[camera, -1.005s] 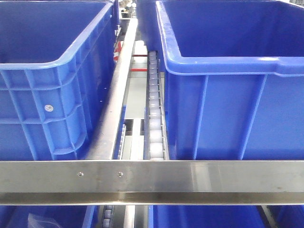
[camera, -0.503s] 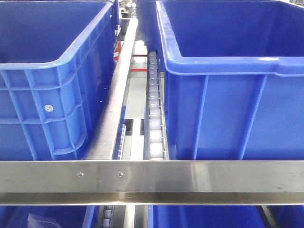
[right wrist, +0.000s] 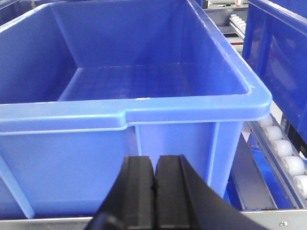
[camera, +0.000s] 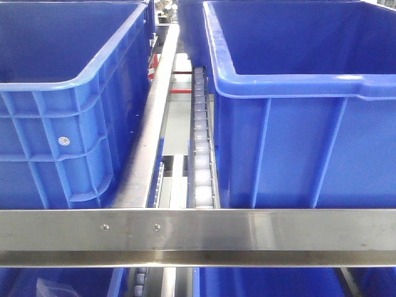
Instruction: Pick red cube and place on left shelf
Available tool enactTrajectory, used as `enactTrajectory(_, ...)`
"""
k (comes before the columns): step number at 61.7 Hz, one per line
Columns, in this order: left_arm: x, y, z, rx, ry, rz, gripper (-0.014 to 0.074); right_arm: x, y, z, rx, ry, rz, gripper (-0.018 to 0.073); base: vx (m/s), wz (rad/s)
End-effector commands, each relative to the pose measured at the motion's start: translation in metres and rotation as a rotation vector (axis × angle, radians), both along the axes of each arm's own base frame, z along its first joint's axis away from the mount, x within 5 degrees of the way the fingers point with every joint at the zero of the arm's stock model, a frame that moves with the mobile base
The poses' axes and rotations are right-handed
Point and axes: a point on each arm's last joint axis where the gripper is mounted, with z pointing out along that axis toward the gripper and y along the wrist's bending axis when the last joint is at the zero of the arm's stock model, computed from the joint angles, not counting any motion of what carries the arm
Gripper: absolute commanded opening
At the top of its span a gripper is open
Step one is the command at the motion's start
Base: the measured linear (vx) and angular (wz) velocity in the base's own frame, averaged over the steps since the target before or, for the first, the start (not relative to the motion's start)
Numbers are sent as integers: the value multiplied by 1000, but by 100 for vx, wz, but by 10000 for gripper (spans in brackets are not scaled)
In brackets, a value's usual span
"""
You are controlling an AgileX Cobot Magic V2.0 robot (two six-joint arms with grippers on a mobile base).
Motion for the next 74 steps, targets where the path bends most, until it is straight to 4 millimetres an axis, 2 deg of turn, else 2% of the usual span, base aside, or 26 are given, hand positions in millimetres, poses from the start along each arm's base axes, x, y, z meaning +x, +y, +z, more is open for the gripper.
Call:
enactTrajectory(1, -1, -1, 1, -2, -82, -14, 106, -3, 0, 17, -9, -127, -2, 57, 0, 0)
enactTrajectory(74, -1, -2, 1, -3, -82, -31, 106, -3, 0, 17, -9, -127, -2, 57, 0, 0)
